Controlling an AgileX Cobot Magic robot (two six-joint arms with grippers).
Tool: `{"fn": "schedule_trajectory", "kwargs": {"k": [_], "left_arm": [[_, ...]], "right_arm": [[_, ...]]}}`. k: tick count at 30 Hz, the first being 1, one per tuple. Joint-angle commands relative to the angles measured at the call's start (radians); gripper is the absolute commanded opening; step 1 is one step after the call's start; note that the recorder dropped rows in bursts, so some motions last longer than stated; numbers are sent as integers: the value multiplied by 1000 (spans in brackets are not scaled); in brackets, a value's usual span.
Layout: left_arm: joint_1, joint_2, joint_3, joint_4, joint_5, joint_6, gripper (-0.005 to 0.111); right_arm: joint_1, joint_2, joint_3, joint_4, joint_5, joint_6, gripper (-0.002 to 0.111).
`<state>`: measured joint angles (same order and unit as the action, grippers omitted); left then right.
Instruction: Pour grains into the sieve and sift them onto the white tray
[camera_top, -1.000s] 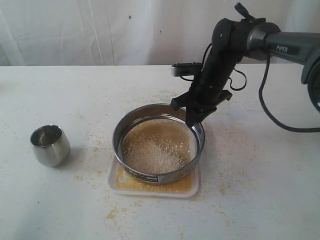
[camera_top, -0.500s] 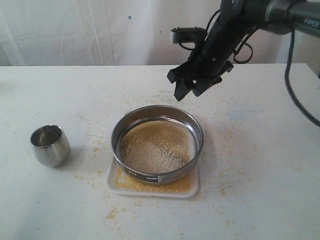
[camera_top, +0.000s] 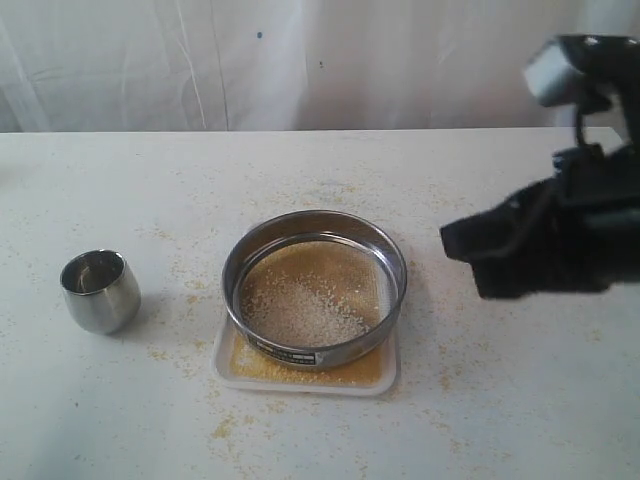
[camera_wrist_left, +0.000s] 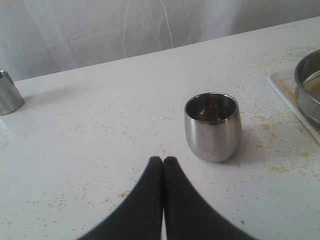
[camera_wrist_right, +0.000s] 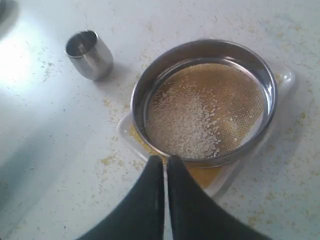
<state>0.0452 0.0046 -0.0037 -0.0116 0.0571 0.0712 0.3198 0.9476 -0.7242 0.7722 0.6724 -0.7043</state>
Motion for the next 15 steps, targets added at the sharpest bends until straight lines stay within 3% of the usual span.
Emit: {"fn": "schedule_trajectory", "kwargs": {"k": [1,7,13,15], "left_arm": [[2,-5,4,-14,-4,3,0],[2,-5,4,-14,-4,3,0],[2,-5,4,-14,-4,3,0],[2,-5,4,-14,-4,3,0]], "right_arm": [[-2,-293,170,40,-3,39,0],[-2,-573,199,40,60,42,0],[-2,-677,213,38,-52,42,0],[-2,-677,273,48,-164,51,0]]}}
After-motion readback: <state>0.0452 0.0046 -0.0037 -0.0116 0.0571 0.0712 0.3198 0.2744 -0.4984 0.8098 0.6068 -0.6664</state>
